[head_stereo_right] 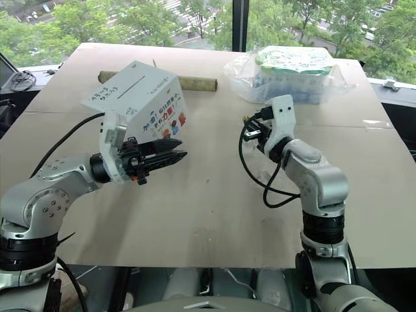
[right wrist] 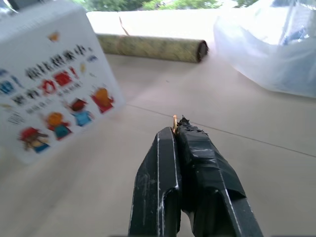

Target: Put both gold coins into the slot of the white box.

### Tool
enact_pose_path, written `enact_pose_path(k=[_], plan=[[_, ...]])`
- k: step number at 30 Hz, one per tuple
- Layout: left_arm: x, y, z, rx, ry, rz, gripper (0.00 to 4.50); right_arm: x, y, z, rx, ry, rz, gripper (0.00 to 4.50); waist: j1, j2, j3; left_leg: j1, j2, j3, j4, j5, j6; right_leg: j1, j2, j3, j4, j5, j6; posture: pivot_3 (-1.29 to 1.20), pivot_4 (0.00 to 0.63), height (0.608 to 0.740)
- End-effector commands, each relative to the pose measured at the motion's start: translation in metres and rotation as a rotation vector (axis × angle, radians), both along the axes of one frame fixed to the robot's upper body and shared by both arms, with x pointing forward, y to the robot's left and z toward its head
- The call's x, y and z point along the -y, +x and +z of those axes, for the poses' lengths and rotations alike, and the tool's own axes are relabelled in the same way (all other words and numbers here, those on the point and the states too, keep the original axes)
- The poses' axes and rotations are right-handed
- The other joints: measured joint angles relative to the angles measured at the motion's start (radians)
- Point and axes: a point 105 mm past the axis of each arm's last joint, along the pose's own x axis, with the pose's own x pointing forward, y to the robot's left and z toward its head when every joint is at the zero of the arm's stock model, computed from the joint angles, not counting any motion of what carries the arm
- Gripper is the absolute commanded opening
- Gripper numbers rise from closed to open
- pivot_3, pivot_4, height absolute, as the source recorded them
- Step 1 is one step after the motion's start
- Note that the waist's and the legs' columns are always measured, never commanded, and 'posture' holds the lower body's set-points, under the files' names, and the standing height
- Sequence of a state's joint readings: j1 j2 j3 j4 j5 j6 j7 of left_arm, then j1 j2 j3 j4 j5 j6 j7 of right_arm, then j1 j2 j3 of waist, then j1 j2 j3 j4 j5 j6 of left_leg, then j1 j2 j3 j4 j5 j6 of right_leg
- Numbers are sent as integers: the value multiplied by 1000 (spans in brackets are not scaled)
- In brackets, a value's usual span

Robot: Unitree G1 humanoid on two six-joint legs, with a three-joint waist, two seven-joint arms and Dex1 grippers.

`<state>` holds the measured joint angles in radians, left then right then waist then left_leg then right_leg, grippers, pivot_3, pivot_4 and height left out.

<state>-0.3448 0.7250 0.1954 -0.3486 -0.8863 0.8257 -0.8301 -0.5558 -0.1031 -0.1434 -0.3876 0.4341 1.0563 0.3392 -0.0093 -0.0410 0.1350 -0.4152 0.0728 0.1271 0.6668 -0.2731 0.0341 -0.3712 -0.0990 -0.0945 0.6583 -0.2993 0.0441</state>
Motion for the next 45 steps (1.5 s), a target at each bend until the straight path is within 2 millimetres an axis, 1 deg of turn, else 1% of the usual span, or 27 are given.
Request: enact_pose_path(k=[1, 3, 4, 6, 8, 10, 11, 16, 19, 22, 24, 25, 26, 31, 34, 35, 36, 45], plan=[[4, 0, 20, 6, -76, -28, 2056, -9, -24, 33, 81, 90, 154, 25, 0, 0, 0, 0, 0, 0, 0, 0, 0, 0, 0, 0, 0, 0, 0, 0, 150, 740], [8, 1, 28, -19, -125, -60, 2056, -16, -40, 44, 107, 102, 269, 25, -2, 0, 0, 0, 0, 0, 0, 0, 0, 0, 0, 0, 0, 0, 0, 0, 150, 740], [10, 1, 31, -31, -146, -77, 1801, -18, -46, 48, 115, 107, 313, 7, -2, 0, 0, 0, 0, 0, 0, 0, 0, 0, 0, 0, 0, 0, 0, 0, 150, 740], [13, 0, 36, -49, -173, -105, 1231, -21, -53, 54, 120, 121, 357, 0, -4, 0, 0, 0, 0, 0, 0, 0, 0, 0, 0, 0, 0, 0, 0, 0, 150, 740], [22, -5, 41, -93, -200, -184, 282, -26, -62, 62, 139, 133, 427, 0, -4, -1, 0, 0, 0, 0, 0, 0, 0, 0, 0, 0, 1, 0, 0, 0, 150, 740], [29, -9, 46, -112, -203, -255, 282, -32, -73, 67, 159, 128, 510, 0, -3, -1, 0, 1, 0, 0, 0, 0, 0, 0, 0, 0, 1, 0, 0, 0, 150, 740], [31, -9, 48, -116, -203, -275, 282, -33, -76, 68, 164, 120, 528, 0, -2, -1, 0, 0, 0, 0, 0, 0, 0, 0, 0, 0, 1, 0, 0, 0, 150, 740], [39, -9, 56, -117, -196, -343, 282, -35, -81, 71, 171, 93, 570, 0, -3, -1, 0, 1, -1, 0, 0, 0, 0, 0, 0, 0, 1, 0, 0, 0, 150, 740], [40, -11, 57, -130, -189, -380, 282, -35, -83, 72, 180, 87, 580, 0, -3, -1, 0, 1, -1, 0, 0, 0, 0, 0, 0, 0, 1, 0, 0, 0, 150, 740], [38, -11, 54, -130, -152, -391, 855, -34, -86, 75, 191, 90, 586, 0, -4, -1, 0, 1, -1, 0, 0, 0, 0, 0, 0, 0, 1, 0, 0, 0, 150, 740], [38, -8, 53, -120, -149, -372, 1596, -33, -87, 75, 192, 90, 588, 0, -3, -1, 0, 1, -1, 0, 0, 0, 0, 0, 0, 1, 0, 0, 0, 0, 150, 740], [39, -9, 54, -120, -148, -379, 2086, -33, -87, 75, 192, 89, 587, 0, -2, -1, 0, 1, -1, 0, 0, 0, 0, 0, 0, 0, 0, 0, 0, 0, 150, 740], [39, -10, 53, -121, -145, -383, 2452, -32, -88, 75, 192, 90, 586, 0, -2, -1, 0, 1, -1, 0, 0, 0, 0, 0, 0, 0, 0, 0, 0, 0, 150, 740], [39, -10, 54, -119, -143, -386, 2452, -29, -89, 75, 193, 95, 590, 0, -2, -1, 0, 1, -1, 0, 0, 0, 0, 0, 0, 0, 0, 0, 0, 0, 150, 740], [39, -10, 55, -122, -152, -395, 1576, -30, -91, 75, 195, 95, 605, 0, -2, -1, 0, 1, -1, 0, 0, 0, 0, 0, 0, 0, 0, 0, 0, 0, 150, 740], [39, -9, 56, -120, -154, -396, 1226, -31, -92, 74, 194, 91, 611, 0, -2, -1, 0, 1, -1, 0, 0, 0, 0, 0, 0, 0, 0, 0, 0, 0, 150, 740], [40, -10, 56, -119, -150, -399, 751, -31, -92, 73, 192, 87, 613, 0, -2, -1, 0, 1, -1, 0, 0, 0, 0, 0, 0, 0, 0, 0, 0, 0, 150, 740], [41, -12, 56, -108, -144, -419, 751, -33, -95, 71, 187, 72, 638, 0, -1, -1, 0, 0, -1, 0, 0, 0, 0, 0, 0, 1, 0, 0, 0, 0, 150, 740]])
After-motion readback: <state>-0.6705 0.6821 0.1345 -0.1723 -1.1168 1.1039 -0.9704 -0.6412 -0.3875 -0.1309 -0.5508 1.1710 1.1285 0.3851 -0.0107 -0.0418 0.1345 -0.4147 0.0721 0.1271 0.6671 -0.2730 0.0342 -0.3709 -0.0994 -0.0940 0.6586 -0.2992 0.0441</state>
